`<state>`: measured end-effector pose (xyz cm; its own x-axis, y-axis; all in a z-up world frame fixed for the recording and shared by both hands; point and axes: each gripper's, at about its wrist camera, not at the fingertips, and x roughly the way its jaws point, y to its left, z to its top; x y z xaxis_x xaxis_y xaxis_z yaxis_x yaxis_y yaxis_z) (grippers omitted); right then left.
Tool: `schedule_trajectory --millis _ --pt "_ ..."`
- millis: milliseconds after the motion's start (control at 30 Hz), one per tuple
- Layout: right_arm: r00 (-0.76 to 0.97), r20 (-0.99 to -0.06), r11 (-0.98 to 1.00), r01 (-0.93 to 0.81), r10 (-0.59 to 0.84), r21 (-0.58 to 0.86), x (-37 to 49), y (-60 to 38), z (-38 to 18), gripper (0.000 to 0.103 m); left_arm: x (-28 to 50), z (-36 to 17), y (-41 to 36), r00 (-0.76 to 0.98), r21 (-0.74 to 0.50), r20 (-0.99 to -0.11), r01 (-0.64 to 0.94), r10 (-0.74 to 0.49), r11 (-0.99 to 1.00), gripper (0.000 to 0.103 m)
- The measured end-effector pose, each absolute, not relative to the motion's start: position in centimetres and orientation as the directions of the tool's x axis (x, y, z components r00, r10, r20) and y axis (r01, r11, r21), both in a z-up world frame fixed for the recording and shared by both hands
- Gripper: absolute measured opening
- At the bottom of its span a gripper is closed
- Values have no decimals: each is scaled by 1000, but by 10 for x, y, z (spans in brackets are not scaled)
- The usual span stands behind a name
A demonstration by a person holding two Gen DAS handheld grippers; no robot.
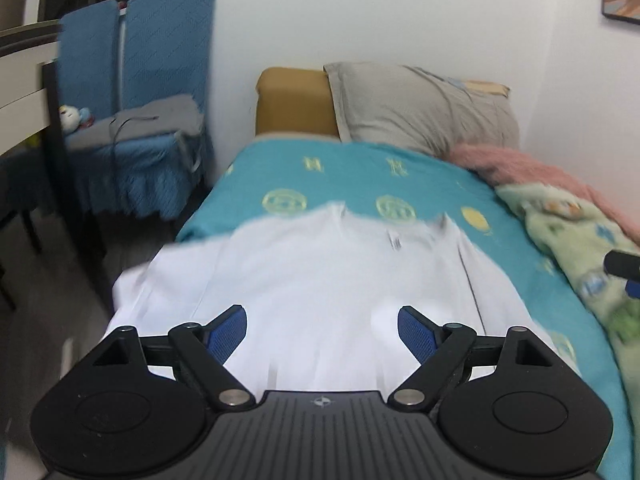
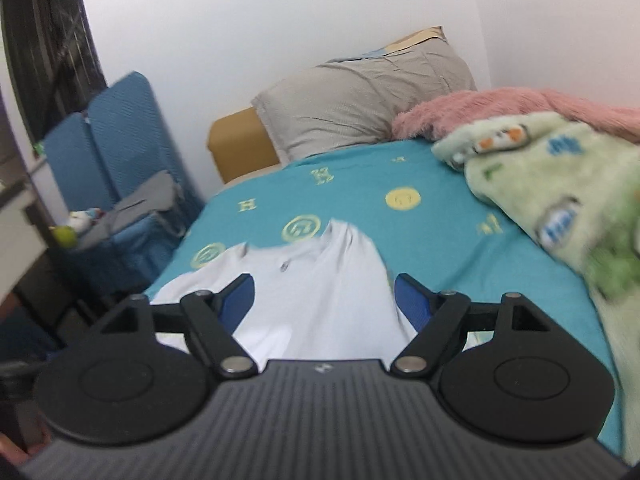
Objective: Fold clothes
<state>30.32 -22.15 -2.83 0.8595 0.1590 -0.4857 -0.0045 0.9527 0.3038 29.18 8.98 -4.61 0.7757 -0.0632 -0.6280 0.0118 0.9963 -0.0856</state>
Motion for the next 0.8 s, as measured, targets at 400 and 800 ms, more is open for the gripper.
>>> schedule_trajectory --millis 400,800 --pt "805 -568 965 -21 171 260 100 -234 -47 79 95 -47 98 714 -34 -698 43 -54 999 84" --pt "751 -643 954 57 153 294 104 -233 -84 78 76 -85 104 567 -77 -819 35 -83 996 73"
